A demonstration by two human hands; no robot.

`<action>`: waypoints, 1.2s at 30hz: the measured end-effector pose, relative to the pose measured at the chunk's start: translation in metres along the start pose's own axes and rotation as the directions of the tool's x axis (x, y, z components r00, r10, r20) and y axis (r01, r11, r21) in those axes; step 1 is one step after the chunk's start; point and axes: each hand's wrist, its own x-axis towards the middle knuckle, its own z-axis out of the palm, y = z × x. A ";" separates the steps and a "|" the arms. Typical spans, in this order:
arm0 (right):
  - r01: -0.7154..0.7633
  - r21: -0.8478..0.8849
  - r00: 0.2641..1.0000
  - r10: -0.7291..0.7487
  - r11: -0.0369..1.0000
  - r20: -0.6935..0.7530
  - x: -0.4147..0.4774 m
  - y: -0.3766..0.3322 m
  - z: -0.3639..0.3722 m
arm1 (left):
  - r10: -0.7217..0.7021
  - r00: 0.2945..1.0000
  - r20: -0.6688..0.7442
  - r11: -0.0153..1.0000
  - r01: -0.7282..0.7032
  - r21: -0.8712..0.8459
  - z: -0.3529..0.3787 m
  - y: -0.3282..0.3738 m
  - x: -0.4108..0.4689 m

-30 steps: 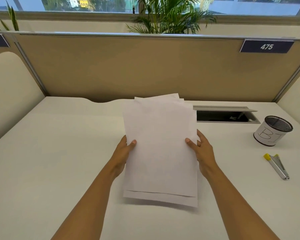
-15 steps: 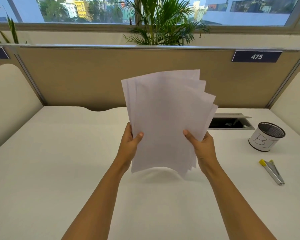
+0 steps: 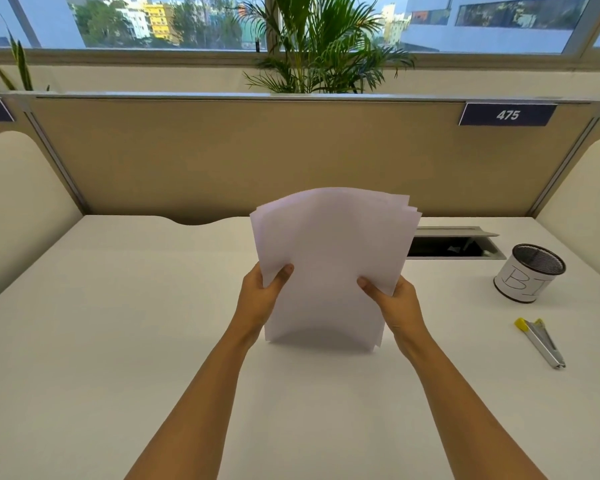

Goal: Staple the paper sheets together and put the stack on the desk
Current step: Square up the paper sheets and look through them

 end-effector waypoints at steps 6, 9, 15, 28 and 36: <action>-0.074 -0.074 0.994 0.080 0.994 0.075 -0.001 0.015 -0.004 | -0.086 0.996 0.000 0.990 0.085 0.116 0.002 -0.007 0.002; -0.027 -0.072 0.997 0.032 0.997 0.070 0.002 0.009 -0.007 | -0.083 0.995 -0.051 0.996 0.085 0.040 0.002 -0.003 0.001; 0.000 0.090 0.987 0.014 0.996 -0.162 0.005 0.005 -0.025 | -0.160 0.972 -0.170 0.949 0.105 -0.296 0.002 -0.002 0.002; -0.142 0.344 0.990 0.137 0.928 0.040 0.000 0.021 -0.007 | -0.309 0.942 -0.127 0.784 0.177 -0.596 0.021 -0.018 -0.005; -0.151 0.115 0.984 0.139 0.982 0.109 0.010 0.026 -0.047 | -0.351 0.906 -0.236 0.912 0.274 -0.305 -0.049 -0.043 0.007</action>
